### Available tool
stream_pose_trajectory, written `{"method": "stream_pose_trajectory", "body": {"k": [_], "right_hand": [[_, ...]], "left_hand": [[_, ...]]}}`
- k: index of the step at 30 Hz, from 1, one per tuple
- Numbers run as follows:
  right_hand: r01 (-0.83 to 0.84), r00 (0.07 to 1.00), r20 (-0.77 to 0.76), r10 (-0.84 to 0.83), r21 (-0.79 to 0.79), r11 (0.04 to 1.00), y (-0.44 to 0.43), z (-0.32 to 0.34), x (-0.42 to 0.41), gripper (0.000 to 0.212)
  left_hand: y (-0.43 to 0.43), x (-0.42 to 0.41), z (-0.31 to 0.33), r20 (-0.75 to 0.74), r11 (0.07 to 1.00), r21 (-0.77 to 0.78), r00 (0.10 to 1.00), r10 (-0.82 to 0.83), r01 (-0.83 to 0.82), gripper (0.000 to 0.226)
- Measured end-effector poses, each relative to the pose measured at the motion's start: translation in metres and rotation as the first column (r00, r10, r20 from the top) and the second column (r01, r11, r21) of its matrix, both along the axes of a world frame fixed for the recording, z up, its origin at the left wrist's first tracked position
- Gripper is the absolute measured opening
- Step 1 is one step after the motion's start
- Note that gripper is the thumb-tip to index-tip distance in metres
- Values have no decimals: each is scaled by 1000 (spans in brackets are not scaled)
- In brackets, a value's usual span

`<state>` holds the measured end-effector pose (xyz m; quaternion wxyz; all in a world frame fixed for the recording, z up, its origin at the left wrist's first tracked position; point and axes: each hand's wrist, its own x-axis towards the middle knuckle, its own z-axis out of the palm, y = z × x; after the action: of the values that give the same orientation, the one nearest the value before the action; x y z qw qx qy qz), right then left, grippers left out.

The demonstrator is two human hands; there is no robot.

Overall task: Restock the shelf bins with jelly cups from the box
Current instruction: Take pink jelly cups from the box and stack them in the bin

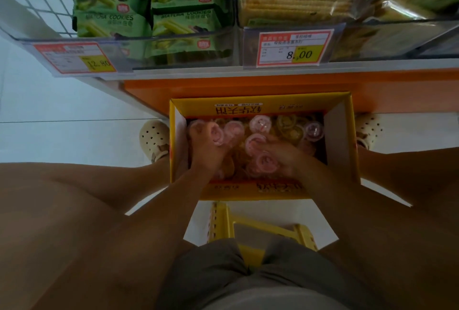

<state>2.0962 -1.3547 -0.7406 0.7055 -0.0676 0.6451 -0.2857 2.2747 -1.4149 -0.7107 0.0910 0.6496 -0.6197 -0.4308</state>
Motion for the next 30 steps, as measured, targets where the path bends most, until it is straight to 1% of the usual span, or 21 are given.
{"method": "stream_pose_trajectory", "body": {"k": [2, 5, 8, 11, 14, 17, 19, 21, 23, 24, 26, 28, 30], "right_hand": [[-26, 1000, -7, 26, 2, 1000, 1, -4, 4, 47], [-27, 1000, 5, 27, 19, 999, 2, -4, 9, 37], [-72, 997, 42, 71, 14, 997, 0, -3, 15, 42], [-112, 986, 124, 108, 25, 993, -6, 2, 19, 50], [-123, 983, 142, 119, 18, 992, -8, 5, 20, 49], [-103, 983, 156, 98, 28, 994, -5, 10, 20, 37], [-85, 983, 167, 81, 16, 996, -3, 14, 19, 29], [-81, 983, 165, 82, -13, 997, -1, 20, 15, 25], [-103, 984, 142, 110, -56, 993, 1, 28, 11, 25], [-133, 984, 104, 141, -86, 987, 1, 35, 9, 25], [-186, 981, 33, 193, -148, 971, 1, 49, 7, 26], [-206, 978, -16, 206, -194, 959, 3, 64, 6, 28], [-213, 977, -52, 206, -215, 953, 8, 79, 4, 25]], "left_hand": [[-2, -2, 1, 21, 1000, 12, 999, -28, 28, 55], [-7, 2, 0, 86, 989, 40, 986, -143, 140, 57], [-11, 7, -2, 142, 960, 93, 951, -275, 264, 62], [-13, 7, -3, 191, 942, 125, 925, -329, 310, 61], [-12, 9, -6, 170, 951, 107, 937, -306, 291, 46], [-9, 11, -2, 90, 948, 55, 944, -319, 315, 31], [-9, 11, 5, 0, 956, 67, 958, -287, 286, 28], [-9, 9, 15, -121, 953, 217, 975, -188, 211, 27], [-5, 7, 22, -245, 908, 393, 968, -51, 147, 22], [-3, 5, 27, -280, 893, 434, 960, 6, 121, 20], [2, 3, 34, -307, 897, 436, 948, 78, 67, 21], [5, 2, 44, -351, 918, 397, 928, 123, 28, 19], [6, 2, 56, -406, 917, 398, 901, 155, 22, 20]]}}
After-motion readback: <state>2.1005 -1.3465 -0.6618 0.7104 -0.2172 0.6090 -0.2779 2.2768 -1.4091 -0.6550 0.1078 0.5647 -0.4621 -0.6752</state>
